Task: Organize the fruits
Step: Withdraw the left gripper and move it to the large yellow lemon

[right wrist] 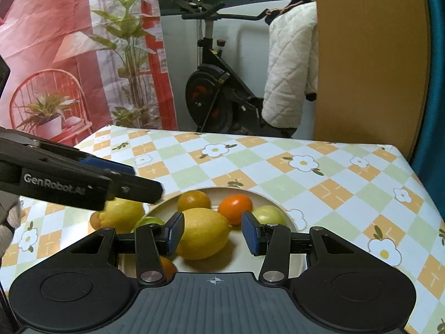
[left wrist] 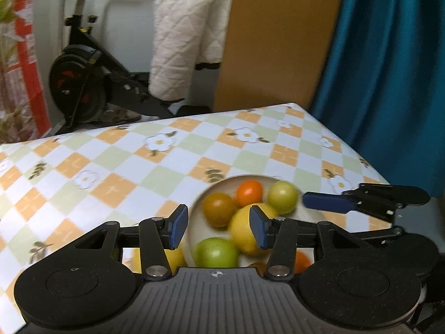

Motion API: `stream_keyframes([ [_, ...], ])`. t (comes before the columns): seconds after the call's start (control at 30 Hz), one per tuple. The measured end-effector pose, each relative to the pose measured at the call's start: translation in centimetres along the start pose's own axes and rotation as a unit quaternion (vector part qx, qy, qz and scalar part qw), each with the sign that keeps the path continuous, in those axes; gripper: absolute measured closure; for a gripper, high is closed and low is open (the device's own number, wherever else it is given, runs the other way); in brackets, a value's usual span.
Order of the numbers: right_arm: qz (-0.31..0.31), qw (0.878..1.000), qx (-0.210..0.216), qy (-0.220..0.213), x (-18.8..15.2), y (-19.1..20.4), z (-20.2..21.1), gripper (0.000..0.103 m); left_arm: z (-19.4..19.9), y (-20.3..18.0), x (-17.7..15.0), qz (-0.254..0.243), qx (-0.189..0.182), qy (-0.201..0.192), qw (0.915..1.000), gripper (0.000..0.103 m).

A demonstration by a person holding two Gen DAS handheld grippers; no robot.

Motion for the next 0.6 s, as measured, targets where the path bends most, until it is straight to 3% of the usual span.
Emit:
stream_keyframes([
  [0.3, 0.023, 0.999, 0.018, 0.015, 0.2, 3.4, -1.4, 0.061, 1.3, 5.6, -1.6, 0.031, 0.029, 0.005, 0.9991, 0.052],
  [0.6, 0.050, 0.998, 0.036, 0.033, 0.5, 6.7, -3.0, 0.061, 1.5, 8.2, -2.4, 0.057, 0.025, 0.007, 0.9980, 0.052],
])
Point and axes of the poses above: each gripper's, at about its wrist camera, not at the fingertips, and z roughly against the way its jaws point, y to its left, x to its top, the point moved 10 cm from there along -z, roughly the way its jaws point, and after that the axes turned 5 degrees about x, right-handed, at the moved point
